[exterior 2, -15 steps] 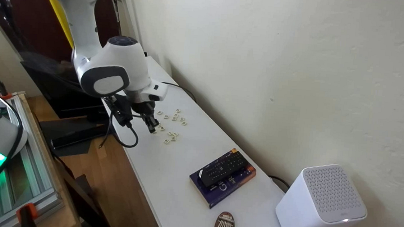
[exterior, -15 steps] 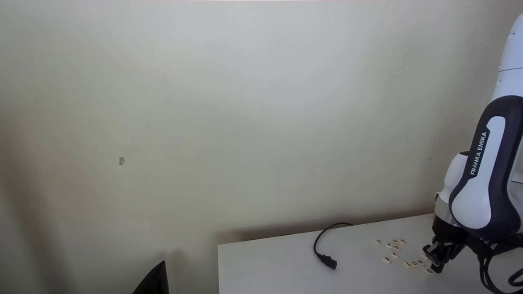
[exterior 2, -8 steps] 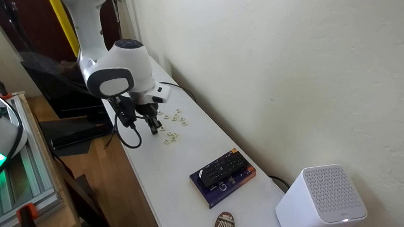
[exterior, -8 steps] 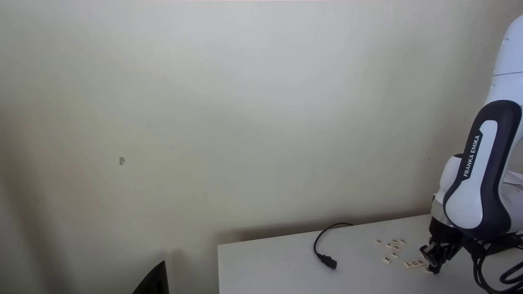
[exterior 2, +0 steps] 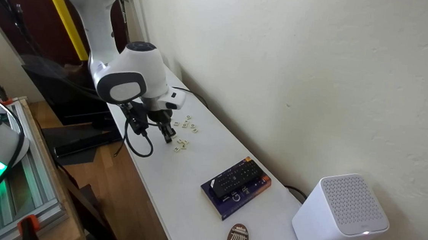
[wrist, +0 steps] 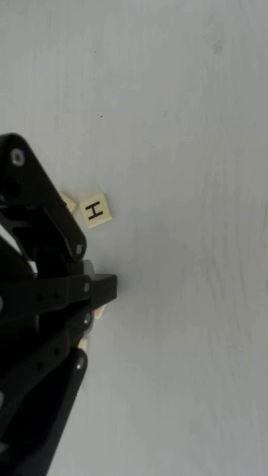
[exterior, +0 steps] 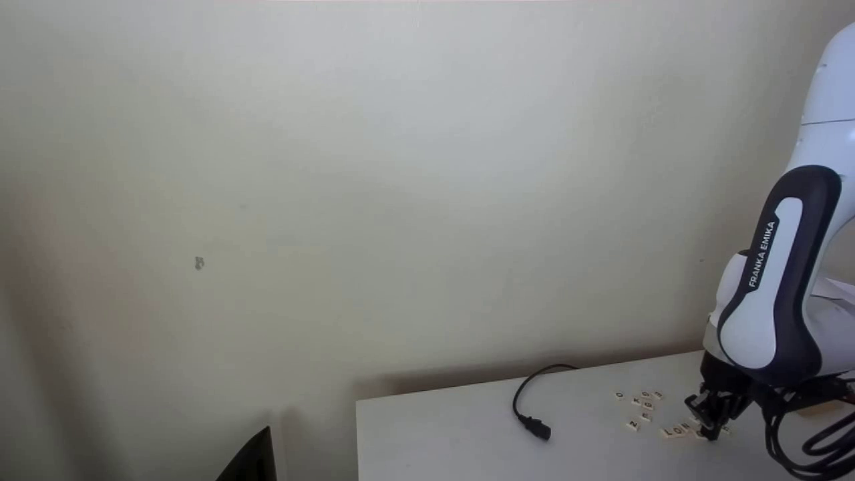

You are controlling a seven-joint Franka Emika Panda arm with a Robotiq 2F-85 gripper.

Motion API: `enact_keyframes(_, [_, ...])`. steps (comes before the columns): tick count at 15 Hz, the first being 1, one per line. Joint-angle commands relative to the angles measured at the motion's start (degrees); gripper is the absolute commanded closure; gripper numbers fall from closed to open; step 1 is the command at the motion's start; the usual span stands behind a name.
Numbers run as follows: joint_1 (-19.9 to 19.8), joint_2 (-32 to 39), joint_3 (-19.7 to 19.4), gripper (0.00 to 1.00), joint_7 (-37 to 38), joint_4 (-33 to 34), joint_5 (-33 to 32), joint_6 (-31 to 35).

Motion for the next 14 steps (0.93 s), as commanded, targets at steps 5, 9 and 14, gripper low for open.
enact_keyframes(5, [4.2, 2.1, -4.0, 1.0, 0.5, 2.3, 2.0, -1.3])
enact_keyframes(9, [4.9, 2.8, -4.5, 1.0, 0.3, 3.2, 1.9, -0.8])
enact_keyframes(14, [5.6, 3.4, -4.8, 1.0, 0.0, 4.4, 1.6, -1.1])
